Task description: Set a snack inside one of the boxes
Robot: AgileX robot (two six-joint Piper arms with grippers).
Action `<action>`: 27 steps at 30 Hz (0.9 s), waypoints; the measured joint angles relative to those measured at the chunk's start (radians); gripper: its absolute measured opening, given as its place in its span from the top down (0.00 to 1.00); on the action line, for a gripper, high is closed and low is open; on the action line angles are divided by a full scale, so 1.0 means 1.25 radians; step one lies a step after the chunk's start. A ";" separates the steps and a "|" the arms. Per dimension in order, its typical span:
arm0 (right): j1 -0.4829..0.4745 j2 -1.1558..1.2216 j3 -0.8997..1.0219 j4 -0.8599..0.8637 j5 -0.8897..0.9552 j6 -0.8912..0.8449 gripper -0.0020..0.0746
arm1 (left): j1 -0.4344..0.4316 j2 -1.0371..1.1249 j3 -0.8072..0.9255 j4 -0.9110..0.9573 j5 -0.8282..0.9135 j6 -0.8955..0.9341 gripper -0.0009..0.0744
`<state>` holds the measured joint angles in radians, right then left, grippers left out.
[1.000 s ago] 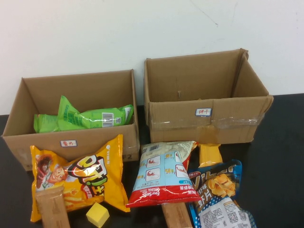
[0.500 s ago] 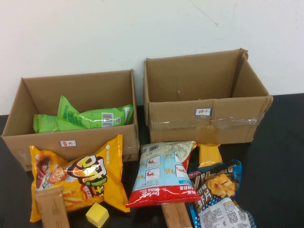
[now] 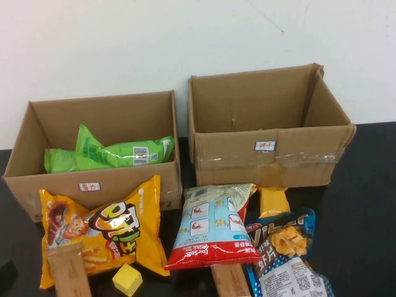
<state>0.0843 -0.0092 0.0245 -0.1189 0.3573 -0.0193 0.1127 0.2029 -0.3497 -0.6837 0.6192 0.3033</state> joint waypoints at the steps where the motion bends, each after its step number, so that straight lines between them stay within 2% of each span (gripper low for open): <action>1: 0.000 0.000 0.000 0.000 0.000 0.000 0.97 | 0.000 0.040 -0.040 0.041 0.033 0.005 0.99; 5: 0.000 0.000 0.000 0.000 0.000 0.000 0.97 | -0.006 0.225 -0.150 0.178 0.112 0.012 0.99; 10: 0.000 0.000 0.000 0.000 0.000 0.000 0.97 | -0.022 0.392 -0.177 0.270 0.099 0.000 0.99; 12: 0.000 0.000 0.000 0.000 0.000 0.000 0.97 | -0.024 0.458 -0.177 0.297 0.097 -0.013 0.94; 14: 0.000 0.000 0.000 0.000 0.000 0.000 0.97 | -0.024 0.519 -0.177 0.305 0.095 -0.018 0.84; 16: 0.000 0.000 0.000 0.000 0.000 0.000 0.97 | -0.028 0.568 -0.177 0.310 0.090 -0.020 0.67; 19: 0.000 0.000 0.000 0.000 0.000 0.000 0.97 | -0.054 0.637 -0.177 0.317 0.065 -0.043 0.33; 21: 0.000 0.000 0.000 0.000 0.000 0.000 0.97 | -0.080 0.683 -0.177 0.322 0.038 -0.071 0.18; 23: 0.000 0.000 0.000 0.000 0.000 0.000 0.97 | -0.112 0.723 -0.177 0.325 0.005 -0.095 0.11; 27: 0.000 0.000 0.000 0.000 0.000 0.000 0.97 | -0.179 0.808 -0.179 0.336 -0.090 -0.144 0.08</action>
<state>0.0843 -0.0092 0.0245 -0.1189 0.3573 -0.0193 -0.1113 1.2133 -0.5730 -0.2639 0.5069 0.1230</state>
